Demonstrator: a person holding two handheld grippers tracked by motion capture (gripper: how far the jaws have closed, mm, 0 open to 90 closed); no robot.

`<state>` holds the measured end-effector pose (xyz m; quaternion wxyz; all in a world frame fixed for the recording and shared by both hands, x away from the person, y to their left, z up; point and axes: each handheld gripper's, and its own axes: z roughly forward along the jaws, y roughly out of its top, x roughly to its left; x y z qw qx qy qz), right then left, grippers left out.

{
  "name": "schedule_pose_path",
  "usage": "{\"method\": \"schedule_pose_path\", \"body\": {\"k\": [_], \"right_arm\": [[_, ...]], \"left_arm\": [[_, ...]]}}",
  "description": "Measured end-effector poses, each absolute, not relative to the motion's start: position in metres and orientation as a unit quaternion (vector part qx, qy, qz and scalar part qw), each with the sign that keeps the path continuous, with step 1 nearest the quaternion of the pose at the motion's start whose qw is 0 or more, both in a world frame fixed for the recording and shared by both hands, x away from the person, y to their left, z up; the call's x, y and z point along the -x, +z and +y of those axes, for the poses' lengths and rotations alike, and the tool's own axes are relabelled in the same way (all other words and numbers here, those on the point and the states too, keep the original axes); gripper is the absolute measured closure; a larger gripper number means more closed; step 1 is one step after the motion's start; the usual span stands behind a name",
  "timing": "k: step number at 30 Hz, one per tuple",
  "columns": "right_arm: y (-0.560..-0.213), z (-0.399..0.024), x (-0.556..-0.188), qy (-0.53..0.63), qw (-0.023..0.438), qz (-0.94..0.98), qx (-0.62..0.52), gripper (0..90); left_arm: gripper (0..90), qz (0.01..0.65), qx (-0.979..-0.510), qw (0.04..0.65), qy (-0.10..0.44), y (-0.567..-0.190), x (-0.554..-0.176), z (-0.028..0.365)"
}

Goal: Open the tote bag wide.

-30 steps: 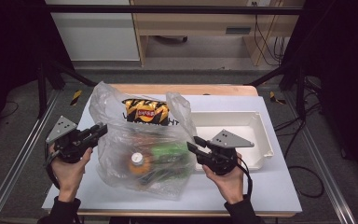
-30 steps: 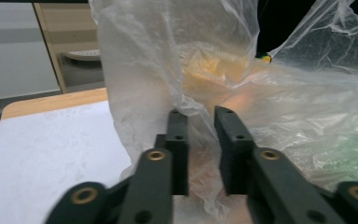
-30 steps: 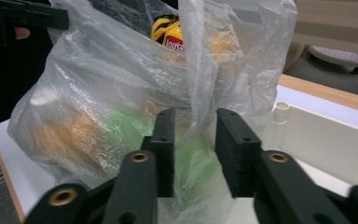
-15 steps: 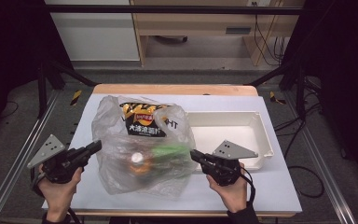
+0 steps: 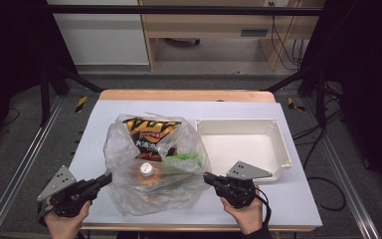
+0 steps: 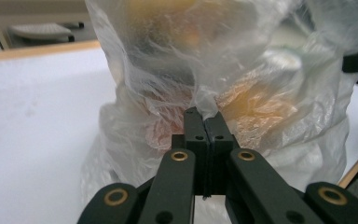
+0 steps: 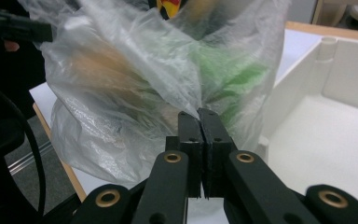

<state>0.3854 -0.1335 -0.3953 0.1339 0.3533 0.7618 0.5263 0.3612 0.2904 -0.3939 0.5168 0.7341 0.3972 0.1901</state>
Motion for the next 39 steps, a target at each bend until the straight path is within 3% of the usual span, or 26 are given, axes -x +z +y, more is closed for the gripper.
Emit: {"method": "schedule_pose_path", "body": {"k": [17,31,36,39], "right_arm": [[-0.448,-0.124,-0.394,0.472,0.114,0.782,-0.390,88.4],[-0.482,-0.102,-0.395,0.412,0.134,0.811,-0.392,87.6],[-0.490,-0.099,-0.396,0.409,0.142,0.811,-0.393,87.1],[-0.487,-0.100,-0.395,0.406,0.134,0.815,-0.391,77.0]], "left_arm": [[90.0,0.441,-0.773,0.434,0.141,-0.454,-0.384,0.282],[89.5,0.437,-0.805,0.371,0.154,-0.478,-0.394,0.264],[86.1,0.433,-0.808,0.366,0.161,-0.479,-0.394,0.263],[75.9,0.426,-0.804,0.382,0.162,-0.477,-0.391,0.265]]}}
